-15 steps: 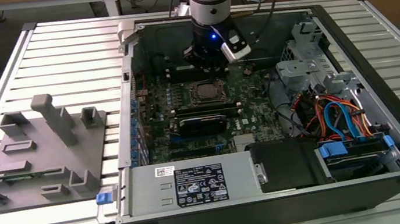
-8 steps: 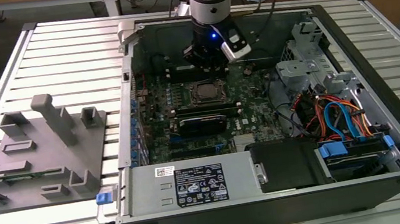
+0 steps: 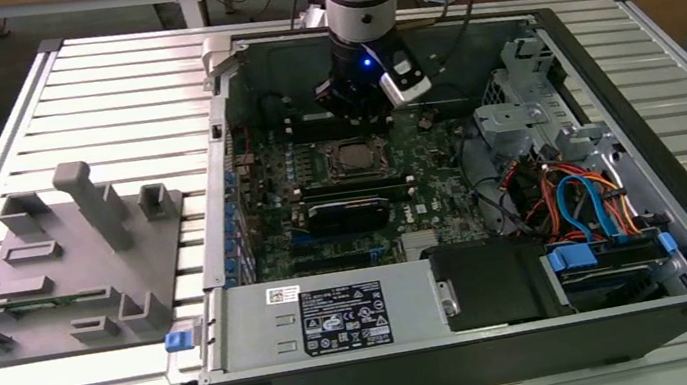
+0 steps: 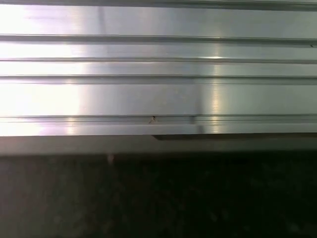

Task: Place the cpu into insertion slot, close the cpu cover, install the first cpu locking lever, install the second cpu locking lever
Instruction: 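Install the first cpu locking lever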

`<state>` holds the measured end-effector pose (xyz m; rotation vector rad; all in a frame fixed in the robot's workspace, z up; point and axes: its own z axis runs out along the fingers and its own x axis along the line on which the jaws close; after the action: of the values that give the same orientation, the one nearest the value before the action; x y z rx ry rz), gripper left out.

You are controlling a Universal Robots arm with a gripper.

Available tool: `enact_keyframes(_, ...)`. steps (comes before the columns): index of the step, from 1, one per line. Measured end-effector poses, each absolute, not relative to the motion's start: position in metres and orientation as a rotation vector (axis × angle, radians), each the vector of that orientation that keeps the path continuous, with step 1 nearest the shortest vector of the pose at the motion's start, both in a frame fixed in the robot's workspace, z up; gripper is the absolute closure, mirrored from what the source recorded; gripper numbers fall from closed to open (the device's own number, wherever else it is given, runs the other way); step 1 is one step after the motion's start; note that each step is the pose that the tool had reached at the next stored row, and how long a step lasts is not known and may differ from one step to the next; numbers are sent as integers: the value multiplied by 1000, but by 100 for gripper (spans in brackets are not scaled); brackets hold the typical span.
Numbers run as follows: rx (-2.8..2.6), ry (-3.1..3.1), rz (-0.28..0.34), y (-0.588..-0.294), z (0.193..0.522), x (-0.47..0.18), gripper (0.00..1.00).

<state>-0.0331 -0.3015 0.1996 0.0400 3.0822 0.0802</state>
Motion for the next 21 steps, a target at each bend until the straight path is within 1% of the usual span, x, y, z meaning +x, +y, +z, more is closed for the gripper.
enact_keyframes(3,39,3083,66,-302,199,-33,89)
enact_keyframes(10,39,3083,58,-302,198,-33,89)
enact_keyframes(18,39,3083,58,-302,196,-33,89)
enact_keyframes(21,40,3082,69,-302,196,-33,89)
